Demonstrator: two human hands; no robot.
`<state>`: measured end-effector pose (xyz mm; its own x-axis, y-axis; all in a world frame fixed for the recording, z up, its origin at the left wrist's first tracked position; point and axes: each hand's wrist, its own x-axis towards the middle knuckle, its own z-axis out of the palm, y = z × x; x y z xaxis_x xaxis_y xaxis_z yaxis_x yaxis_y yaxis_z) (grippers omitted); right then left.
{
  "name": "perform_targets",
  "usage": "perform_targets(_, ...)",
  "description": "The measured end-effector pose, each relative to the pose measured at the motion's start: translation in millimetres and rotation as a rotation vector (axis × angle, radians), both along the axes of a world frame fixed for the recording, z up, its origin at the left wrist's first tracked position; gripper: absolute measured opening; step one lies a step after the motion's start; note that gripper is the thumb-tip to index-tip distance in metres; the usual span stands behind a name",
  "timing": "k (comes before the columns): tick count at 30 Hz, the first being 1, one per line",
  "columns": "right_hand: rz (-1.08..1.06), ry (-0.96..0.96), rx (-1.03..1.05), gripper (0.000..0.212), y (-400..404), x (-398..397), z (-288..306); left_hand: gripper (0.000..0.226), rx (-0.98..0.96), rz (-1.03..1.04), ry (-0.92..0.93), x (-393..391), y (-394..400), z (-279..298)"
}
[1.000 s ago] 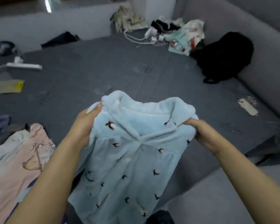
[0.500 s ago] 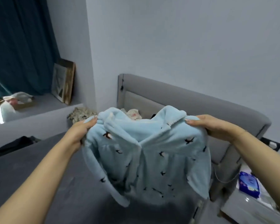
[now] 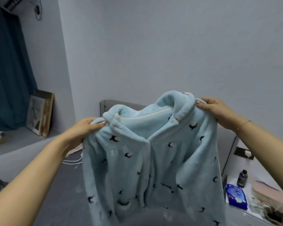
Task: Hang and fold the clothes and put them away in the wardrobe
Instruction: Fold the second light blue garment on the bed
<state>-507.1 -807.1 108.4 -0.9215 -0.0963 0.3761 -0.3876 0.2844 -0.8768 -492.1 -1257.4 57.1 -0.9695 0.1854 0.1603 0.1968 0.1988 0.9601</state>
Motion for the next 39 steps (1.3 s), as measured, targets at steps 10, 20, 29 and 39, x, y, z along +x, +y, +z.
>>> perform_targets(10,-0.162,-0.212,0.067,0.035,33.6,10.7,-9.4,0.059,0.209,-0.261,-0.460,-28.3,31.6,-10.6)
perform_targets(20,0.111,-0.461,0.167,0.042,85.4,-16.6,-54.7,0.050,0.015,-0.060,-0.202,-89.8,79.5,-22.9)
perform_targets(29,-0.095,-0.329,-0.015,0.035,161.6,-196.1,-106.1,0.046,-0.296,0.003,-0.295,-251.6,170.5,-43.5)
perform_targets(39,-0.179,-0.271,-0.014,0.045,243.5,-350.5,-82.7,0.051,-0.149,0.061,-0.228,-386.1,268.5,-31.1)
